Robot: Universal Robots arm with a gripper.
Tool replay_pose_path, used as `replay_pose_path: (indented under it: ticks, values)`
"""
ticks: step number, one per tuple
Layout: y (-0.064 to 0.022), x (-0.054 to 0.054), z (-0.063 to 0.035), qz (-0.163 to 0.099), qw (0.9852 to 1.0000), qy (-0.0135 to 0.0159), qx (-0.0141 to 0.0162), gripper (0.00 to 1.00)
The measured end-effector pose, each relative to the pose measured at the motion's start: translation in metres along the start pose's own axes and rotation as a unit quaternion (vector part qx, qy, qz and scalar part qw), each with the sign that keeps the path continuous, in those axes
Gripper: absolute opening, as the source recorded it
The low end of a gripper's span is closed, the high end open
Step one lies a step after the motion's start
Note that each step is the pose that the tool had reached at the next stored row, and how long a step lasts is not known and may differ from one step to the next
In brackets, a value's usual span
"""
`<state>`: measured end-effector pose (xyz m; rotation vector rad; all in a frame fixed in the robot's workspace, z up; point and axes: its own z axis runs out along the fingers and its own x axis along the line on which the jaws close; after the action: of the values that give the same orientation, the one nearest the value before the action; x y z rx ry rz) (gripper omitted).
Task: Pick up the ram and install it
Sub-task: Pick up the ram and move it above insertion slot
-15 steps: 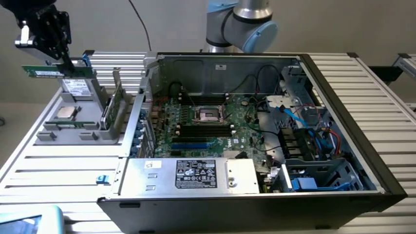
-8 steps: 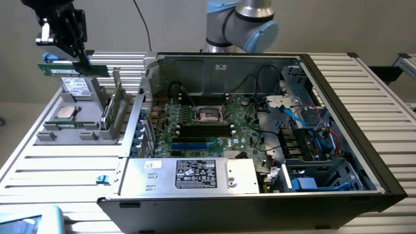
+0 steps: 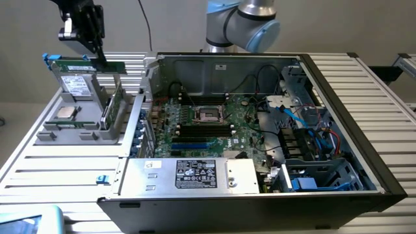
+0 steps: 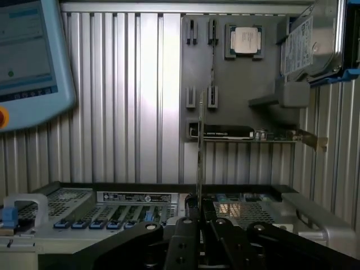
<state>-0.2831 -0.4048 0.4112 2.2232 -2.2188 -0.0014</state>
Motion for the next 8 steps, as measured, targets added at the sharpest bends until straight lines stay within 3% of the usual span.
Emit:
replay_pose_path:
  ticks: [8]
  values:
    - [-0.0363, 0.000, -0.0003, 0.000, 1.0000, 0.0000, 0.0000, 0.14]
